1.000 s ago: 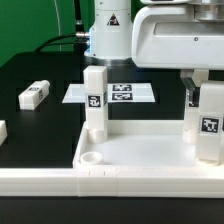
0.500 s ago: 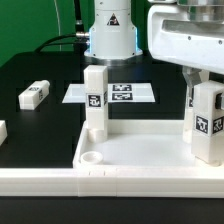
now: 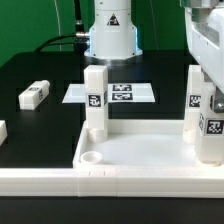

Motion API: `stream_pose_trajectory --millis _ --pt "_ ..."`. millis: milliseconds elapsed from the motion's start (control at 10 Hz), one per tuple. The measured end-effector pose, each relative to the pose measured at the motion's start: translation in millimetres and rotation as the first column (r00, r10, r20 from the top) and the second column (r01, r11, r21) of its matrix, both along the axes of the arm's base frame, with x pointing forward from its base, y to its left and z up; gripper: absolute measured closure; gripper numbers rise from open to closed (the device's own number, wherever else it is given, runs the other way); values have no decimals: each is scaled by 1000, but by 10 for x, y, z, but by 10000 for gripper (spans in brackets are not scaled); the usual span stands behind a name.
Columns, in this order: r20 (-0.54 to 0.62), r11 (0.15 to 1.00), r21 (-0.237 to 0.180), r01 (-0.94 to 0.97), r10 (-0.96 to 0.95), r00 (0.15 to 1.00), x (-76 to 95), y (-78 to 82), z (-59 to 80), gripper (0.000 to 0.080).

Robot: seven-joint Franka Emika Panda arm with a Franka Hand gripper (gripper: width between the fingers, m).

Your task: Assemble desk

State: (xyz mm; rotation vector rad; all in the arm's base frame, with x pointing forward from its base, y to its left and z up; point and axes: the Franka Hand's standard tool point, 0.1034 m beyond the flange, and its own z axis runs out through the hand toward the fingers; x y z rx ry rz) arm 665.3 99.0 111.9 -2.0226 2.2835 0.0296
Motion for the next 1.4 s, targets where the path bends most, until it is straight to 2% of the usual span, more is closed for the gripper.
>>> stream_pose_trajectory --millis 300,400,500,600,700,800,1100,1200,1400 --pt "-8 990 14 138 -138 990 8 1 5 509" --pt "-2 997 10 72 -72 997 7 -4 3 509" --pt "-9 1000 7 9 -9 1000 -12 -39 -6 248" --pt "-8 999 4 -34 34 999 -15 -47 -7 248" --pt "0 986 -4 -164 164 986 -20 -49 -9 171" --pt "8 948 -16 -317 318 948 -21 -50 -9 155" --pt "24 852 -35 -523 524 851 -12 -56 -9 150" --pt "19 801 -42 -597 598 802 -23 -58 -13 150" --pt "-28 646 -66 -761 761 648 -65 -35 -18 150"
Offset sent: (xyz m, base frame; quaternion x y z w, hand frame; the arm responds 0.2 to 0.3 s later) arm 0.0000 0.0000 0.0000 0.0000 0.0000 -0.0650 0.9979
